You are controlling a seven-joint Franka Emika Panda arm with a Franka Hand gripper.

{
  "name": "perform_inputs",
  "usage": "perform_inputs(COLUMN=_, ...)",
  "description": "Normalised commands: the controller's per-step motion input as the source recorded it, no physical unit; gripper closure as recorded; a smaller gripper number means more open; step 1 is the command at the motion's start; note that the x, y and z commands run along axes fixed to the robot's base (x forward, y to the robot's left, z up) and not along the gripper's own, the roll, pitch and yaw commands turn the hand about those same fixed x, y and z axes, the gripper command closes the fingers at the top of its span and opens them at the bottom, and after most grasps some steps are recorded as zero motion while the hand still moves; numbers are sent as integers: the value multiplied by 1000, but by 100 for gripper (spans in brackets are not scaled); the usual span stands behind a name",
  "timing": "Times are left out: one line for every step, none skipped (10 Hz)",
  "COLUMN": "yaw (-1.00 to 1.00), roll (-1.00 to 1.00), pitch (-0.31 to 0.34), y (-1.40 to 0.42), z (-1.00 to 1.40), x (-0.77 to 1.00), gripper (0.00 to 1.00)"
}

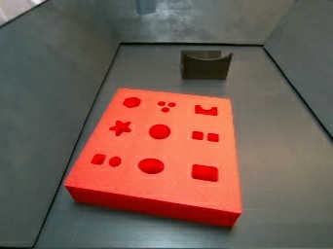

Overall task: Pick up the arch object. Move up. Place the arch object on the fixture. Regrasp the arch object. Rotate the arch object. Move to above the board. Insert the arch object.
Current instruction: Rotate the arch object.

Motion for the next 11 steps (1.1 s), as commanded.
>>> perform_inputs(yaw=-1000, roll=-74, pitch=24, y=6, z=2, x=0, gripper=100)
perform_inputs(yaw=-1000, roll=-86, pitch=28, y=8, z=2, x=0, gripper=100)
perform_inputs(yaw=-1000, roll=-101, pitch=33, y=9, z=2, x=0, gripper=100)
perform_inputs(yaw=-1000, roll=-117, pitch=38, y=10, z=2, x=0, gripper=100)
perform_inputs(yaw=-1000, roll=-140, pitch=45, y=10, z=3, x=0, gripper=100)
perform_inputs(yaw=-1000, roll=-173, pitch=56, y=10, z=4, x=0, gripper=100)
perform_inputs(yaw=-709, roll=-177, pitch=55, y=11, z=9, x=1, gripper=100)
perform_inputs(yaw=-493, roll=-174, pitch=53, y=13, z=14, x=2, gripper=100)
perform_inputs(yaw=-331, roll=-172, pitch=51, y=14, z=18, x=3, gripper=100)
perform_inputs(yaw=-223, roll=-170, pitch=50, y=14, z=20, x=3, gripper=100)
perform_inputs(yaw=-141, roll=-170, pitch=50, y=0, z=-1000, x=0, gripper=100)
